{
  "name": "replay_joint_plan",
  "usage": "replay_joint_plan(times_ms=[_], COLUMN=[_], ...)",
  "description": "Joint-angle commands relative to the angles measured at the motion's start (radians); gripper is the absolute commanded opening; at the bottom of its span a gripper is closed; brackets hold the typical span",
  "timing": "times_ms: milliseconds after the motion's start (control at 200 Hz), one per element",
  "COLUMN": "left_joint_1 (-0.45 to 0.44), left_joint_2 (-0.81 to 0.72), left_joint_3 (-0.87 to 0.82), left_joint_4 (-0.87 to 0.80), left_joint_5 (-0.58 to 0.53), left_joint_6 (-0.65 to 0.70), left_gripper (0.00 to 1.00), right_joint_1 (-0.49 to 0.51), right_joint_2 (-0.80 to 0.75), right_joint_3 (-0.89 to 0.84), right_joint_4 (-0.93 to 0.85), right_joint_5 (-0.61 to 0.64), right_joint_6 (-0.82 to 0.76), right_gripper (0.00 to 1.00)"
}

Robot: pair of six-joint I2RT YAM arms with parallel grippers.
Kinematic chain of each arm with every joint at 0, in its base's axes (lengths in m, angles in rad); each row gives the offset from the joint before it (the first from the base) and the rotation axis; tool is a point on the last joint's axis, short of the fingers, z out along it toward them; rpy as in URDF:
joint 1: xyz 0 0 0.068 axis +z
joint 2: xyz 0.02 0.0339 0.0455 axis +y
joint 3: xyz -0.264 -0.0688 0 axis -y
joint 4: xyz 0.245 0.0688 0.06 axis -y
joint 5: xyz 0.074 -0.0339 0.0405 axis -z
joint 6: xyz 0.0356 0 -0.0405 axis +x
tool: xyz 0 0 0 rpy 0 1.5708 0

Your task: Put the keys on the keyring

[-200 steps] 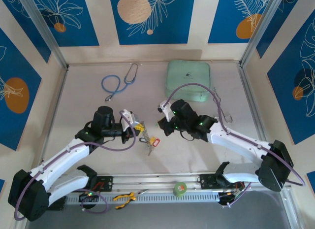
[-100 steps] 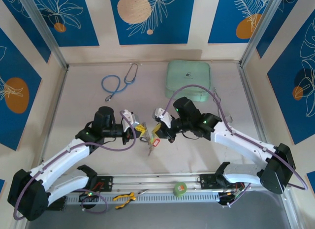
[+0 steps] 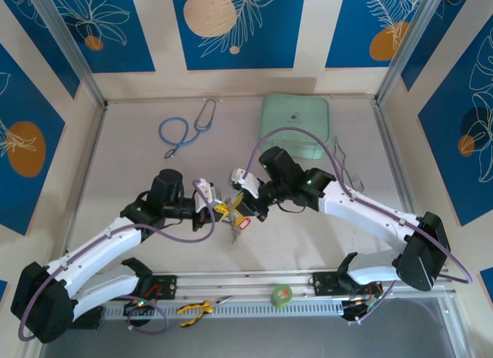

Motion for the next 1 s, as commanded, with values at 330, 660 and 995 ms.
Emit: replay_joint_plan(times_ms=[330,660,995], left_joint_1=[-0.025,-0.034,-0.056], left_joint_2=[0.000,-0.002,-0.028], left_joint_3=[0.034,0.034,0.023], left_joint_4=[-0.024,-0.037,-0.042], left_joint_5=[-0.001,-0.009,-0.037], left_joint_6=[0.084,0.103,0.189], left_gripper=[0.00,0.00,0.00], right_joint_1=[0.009,0.007,-0.001], right_joint_2=[0.069,0.091,0.120], right_joint_3=[0.092,0.100,0.119], right_joint_4=[-0.113,-0.115,-0.127], right_joint_5=[-0.048,-0.007,0.057], right_joint_6=[-0.032,-0.015,0.025], right_gripper=[0.00,0.00,0.00])
